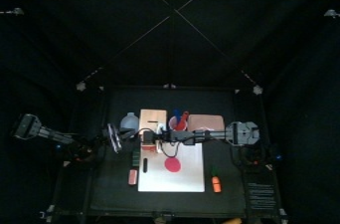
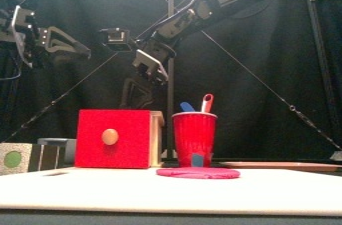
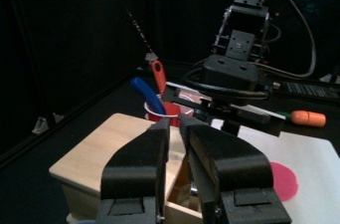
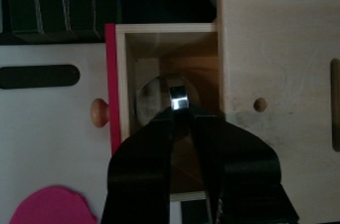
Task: Get the cutter from the drawer then cut the dough then place the extra dough in the bowl
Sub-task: Place the cutter on the board
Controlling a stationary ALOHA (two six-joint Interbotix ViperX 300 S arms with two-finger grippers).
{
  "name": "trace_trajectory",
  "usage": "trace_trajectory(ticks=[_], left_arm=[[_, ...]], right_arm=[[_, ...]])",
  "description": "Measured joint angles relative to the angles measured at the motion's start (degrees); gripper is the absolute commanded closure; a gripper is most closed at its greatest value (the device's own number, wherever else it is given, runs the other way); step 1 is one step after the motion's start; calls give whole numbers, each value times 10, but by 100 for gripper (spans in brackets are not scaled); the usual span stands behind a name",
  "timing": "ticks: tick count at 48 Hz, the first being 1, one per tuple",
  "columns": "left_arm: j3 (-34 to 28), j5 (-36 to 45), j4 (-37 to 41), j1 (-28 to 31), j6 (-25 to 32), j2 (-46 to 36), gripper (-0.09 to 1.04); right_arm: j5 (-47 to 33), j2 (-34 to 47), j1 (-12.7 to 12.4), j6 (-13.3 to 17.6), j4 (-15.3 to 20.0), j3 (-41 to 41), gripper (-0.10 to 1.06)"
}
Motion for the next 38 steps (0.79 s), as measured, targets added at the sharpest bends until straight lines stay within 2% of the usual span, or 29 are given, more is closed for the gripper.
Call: trace_trajectory(ticks=[22, 38], left_arm=[[3, 0, -11, 4, 0, -1, 36], [3, 0, -11, 4, -1, 0, 36]], right_arm=[[22, -3, 8, 0, 1, -26, 48], [25, -28, 10, 2, -25, -32, 48]])
